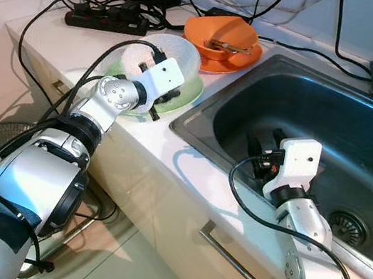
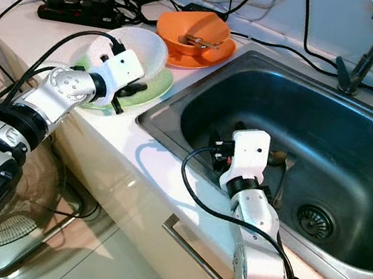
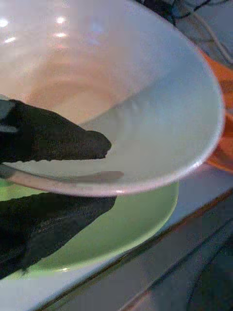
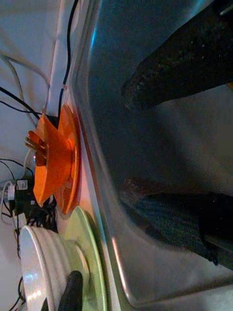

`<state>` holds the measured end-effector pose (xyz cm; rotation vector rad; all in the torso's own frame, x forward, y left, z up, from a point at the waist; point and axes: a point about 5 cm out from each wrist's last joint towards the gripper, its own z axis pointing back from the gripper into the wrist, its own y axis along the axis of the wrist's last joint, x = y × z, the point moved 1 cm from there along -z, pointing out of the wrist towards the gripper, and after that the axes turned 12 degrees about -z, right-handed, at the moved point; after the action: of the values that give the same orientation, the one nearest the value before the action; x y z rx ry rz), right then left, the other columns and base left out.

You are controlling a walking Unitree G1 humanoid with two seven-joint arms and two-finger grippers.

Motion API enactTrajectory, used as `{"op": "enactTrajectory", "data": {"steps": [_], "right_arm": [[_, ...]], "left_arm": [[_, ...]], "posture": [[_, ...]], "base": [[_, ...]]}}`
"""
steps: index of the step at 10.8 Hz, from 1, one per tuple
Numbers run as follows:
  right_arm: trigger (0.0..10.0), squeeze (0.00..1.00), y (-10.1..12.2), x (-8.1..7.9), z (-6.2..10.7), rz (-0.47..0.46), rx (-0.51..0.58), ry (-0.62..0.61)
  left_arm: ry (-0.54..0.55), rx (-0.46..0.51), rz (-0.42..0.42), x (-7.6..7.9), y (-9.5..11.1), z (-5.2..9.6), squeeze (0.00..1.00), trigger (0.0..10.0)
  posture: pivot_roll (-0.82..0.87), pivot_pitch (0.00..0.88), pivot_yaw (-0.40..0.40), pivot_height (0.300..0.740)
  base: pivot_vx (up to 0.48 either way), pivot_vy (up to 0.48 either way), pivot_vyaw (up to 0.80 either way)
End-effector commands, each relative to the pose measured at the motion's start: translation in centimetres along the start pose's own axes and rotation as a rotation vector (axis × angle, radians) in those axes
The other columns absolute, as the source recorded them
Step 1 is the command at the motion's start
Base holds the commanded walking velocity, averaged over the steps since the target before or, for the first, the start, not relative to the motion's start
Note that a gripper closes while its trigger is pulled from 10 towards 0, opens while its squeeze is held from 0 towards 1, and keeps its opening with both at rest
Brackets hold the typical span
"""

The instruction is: Kitchen organization

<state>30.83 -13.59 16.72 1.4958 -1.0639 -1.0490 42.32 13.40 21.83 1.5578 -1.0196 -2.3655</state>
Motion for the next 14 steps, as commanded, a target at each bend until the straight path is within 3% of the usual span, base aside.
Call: {"op": "enactTrajectory", "data": {"steps": [1, 5, 6, 7, 8, 10, 11, 12, 14], "right_arm": [[10.0, 0.0, -1.1, 0.7, 0.0, 0.001, -0.052, -0.036], [10.0, 0.0, -1.3, 0.1, -0.9, -0.015, -0.044, -0.025], [10.0, 0.0, -1.3, -0.3, -1.4, -0.025, -0.038, -0.014], [10.0, 0.0, -1.3, -0.4, -1.6, -0.029, -0.035, -0.016], [10.0, 0.0, -1.3, -0.4, -1.7, -0.032, -0.033, -0.02], [10.0, 0.0, -1.2, -0.1, -1.9, -0.034, -0.022, -0.037], [10.0, 0.0, -1.0, 0.3, -2.1, -0.028, -0.014, -0.043], [10.0, 0.0, 0.1, 1.6, -2.7, 0.003, 0.006, -0.051], [10.0, 0.0, 1.4, 2.7, -3.4, 0.01, 0.035, -0.058]], "left_arm": [[0.031, -0.013, -0.017, -0.2, -0.4, 0.2, 0.0, 0.0], [0.098, -0.003, -0.104, -0.7, -0.1, 0.3, 0.0, 0.0], [0.131, 0.003, -0.159, -0.8, 0.0, 0.3, 0.0, 0.9], [0.169, 0.054, -0.22, -0.9, 0.8, 0.4, 0.0, 10.0], [0.191, 0.099, -0.258, -0.8, 1.4, 0.5, 0.0, 10.0], [0.189, 0.273, -0.388, 1.6, 3.3, 0.8, 0.0, 10.0], [0.162, 0.325, -0.381, 3.2, 3.8, 0.9, 0.0, 10.0], [0.106, 0.374, -0.376, 6.1, 4.3, 0.8, 0.0, 10.0], [0.089, 0.399, -0.384, 7.6, 4.8, 1.0, 0.0, 10.0]], "posture": [[0.02, 0.103, 0.119, 0.74], [0.05, 0.08, 0.125, 0.74], [0.06, 0.079, 0.125, 0.74], [0.07, 0.086, 0.127, 0.74], [0.08, 0.089, 0.126, 0.74], [0.09, 0.092, 0.121, 0.74], [0.09, 0.086, 0.116, 0.74], [0.09, 0.076, 0.097, 0.74], [0.09, 0.068, 0.084, 0.74]], "base": [[0.0, 0.0, 0.0], [0.0, 0.0, 0.0], [0.0, 0.0, 0.0], [0.0, 0.0, 0.0], [0.0, 0.0, 0.0], [0.0, 0.0, 0.0], [0.0, 0.0, 0.0], [0.0, 0.0, 0.0], [0.0, 0.0, 0.0]]}}
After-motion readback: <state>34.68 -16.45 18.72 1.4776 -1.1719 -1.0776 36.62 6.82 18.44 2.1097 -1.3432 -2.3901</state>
